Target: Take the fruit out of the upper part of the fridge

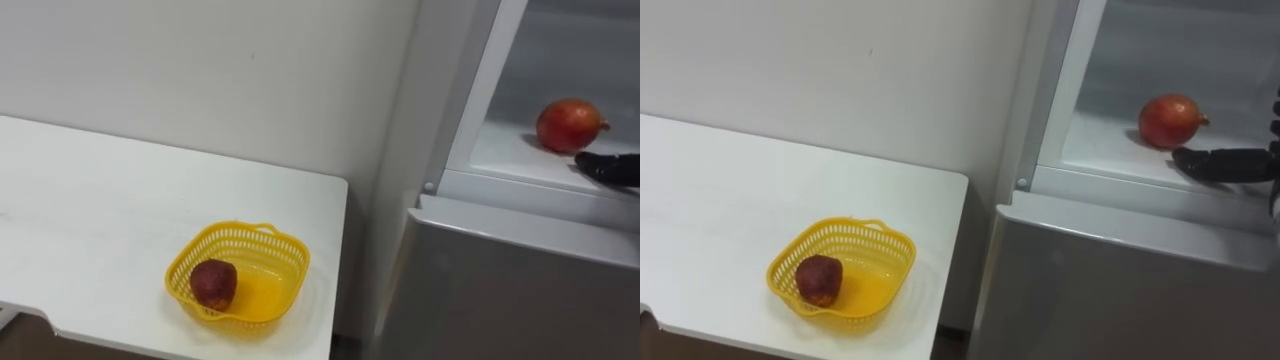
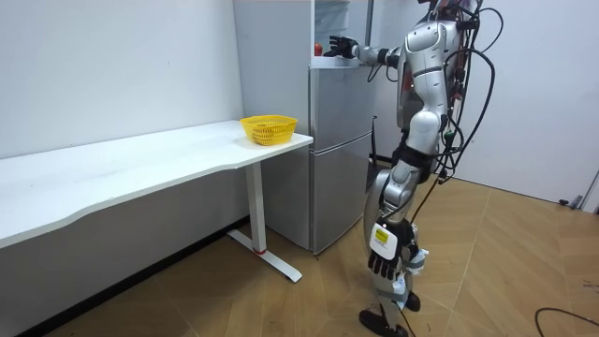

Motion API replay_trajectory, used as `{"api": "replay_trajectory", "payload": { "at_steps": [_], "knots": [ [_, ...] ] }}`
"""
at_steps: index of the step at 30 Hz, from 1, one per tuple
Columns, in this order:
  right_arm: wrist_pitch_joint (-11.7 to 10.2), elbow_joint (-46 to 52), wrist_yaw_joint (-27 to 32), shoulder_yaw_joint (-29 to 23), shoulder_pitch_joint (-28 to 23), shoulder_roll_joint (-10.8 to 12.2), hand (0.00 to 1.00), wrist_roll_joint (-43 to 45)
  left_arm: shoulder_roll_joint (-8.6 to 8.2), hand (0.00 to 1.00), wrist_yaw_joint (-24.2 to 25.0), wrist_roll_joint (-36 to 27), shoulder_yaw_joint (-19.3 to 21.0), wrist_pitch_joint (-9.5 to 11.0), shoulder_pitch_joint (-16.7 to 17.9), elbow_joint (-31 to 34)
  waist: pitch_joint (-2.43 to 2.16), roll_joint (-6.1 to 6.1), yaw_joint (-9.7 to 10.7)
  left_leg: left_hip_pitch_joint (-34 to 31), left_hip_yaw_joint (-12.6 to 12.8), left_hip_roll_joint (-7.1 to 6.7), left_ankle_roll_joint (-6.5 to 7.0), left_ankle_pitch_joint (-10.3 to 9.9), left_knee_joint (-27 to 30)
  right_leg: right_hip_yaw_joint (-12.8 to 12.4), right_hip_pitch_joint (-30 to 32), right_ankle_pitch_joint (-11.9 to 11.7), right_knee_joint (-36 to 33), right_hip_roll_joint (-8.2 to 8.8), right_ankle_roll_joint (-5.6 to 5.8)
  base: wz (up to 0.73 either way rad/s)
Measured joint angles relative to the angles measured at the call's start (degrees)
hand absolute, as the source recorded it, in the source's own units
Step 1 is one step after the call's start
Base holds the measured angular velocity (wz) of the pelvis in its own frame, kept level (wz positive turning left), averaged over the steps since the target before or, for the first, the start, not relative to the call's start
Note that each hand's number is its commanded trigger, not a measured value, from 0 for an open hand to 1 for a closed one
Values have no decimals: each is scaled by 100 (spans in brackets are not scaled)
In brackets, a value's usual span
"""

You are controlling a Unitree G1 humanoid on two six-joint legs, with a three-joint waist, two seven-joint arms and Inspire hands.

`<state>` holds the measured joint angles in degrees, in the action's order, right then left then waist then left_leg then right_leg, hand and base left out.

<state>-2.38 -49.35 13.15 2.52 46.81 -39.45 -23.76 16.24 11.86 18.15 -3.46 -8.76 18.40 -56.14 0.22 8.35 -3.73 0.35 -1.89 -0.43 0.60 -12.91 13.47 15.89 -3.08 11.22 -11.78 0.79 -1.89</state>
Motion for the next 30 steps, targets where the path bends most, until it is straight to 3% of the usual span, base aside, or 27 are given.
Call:
{"api": "replay_trajectory", "payload": {
  "at_steps": [16, 30],
  "knots": [
    [0, 3, 1, 90, 15, -36, 0, -98, 4, 0, -171, -4, 3, 52, -58, 2, 13, 59, -25, -16, -4, 5, -5, 6, -7, 0, 23, 0, -3, -3, 0, 0],
    [-89, 3, 118, 92, 32, -46, 0, -255, 6, 0, -173, -18, -12, 115, -50, -83, 43, -31, -134, -12, -38, 12, -6, 7, 22, 80, 25, 0, -79, 7, -1, 0]
  ]
}}
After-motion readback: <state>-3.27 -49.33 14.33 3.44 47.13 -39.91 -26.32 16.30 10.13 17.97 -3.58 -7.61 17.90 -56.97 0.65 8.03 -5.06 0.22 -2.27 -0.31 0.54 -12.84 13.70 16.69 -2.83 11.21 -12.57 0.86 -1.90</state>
